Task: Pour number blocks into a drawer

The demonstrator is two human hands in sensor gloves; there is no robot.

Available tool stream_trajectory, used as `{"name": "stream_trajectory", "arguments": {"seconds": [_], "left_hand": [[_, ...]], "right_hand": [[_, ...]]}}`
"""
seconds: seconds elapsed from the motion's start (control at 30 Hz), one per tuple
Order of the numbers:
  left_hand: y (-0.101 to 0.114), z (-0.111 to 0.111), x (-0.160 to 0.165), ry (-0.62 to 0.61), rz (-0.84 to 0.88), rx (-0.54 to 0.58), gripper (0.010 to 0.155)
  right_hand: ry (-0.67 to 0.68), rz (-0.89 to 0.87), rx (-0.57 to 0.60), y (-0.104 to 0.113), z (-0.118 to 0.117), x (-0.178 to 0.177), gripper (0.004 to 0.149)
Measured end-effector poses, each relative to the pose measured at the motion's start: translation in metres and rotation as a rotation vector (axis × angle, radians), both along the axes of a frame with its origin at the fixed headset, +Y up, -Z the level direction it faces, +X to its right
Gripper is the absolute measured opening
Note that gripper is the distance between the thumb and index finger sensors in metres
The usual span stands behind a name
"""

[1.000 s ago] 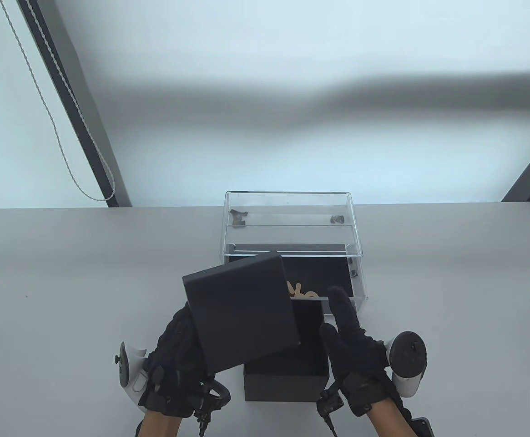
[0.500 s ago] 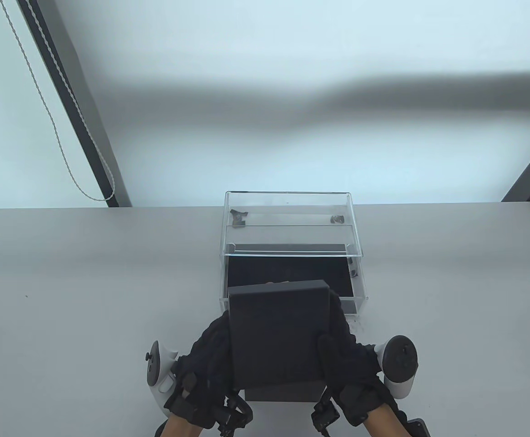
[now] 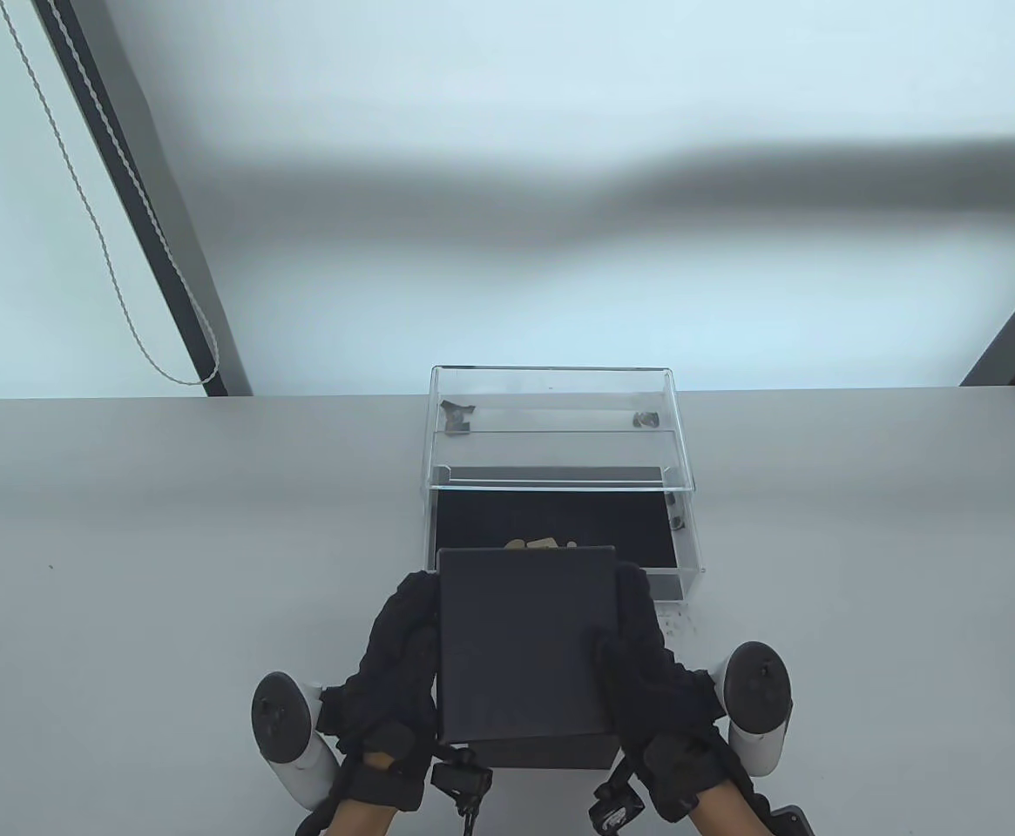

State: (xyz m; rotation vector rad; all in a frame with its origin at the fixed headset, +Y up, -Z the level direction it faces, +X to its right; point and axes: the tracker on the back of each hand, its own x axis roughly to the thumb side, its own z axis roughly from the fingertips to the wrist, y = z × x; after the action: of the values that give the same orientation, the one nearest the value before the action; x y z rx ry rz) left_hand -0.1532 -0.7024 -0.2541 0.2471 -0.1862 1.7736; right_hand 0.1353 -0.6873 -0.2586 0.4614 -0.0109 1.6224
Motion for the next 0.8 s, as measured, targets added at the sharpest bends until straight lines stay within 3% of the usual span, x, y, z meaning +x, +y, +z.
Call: {"name": "stream_trajectory", "arguments": {"seconds": [0.8], "left_hand": [[-0.035,-0.019,0.006,-0.121,-0.124,-0.18,0.057]], "right_hand": [[-0.036,-0.001,-0.161,-0.02,-0.013,0.012,0.086]]}}
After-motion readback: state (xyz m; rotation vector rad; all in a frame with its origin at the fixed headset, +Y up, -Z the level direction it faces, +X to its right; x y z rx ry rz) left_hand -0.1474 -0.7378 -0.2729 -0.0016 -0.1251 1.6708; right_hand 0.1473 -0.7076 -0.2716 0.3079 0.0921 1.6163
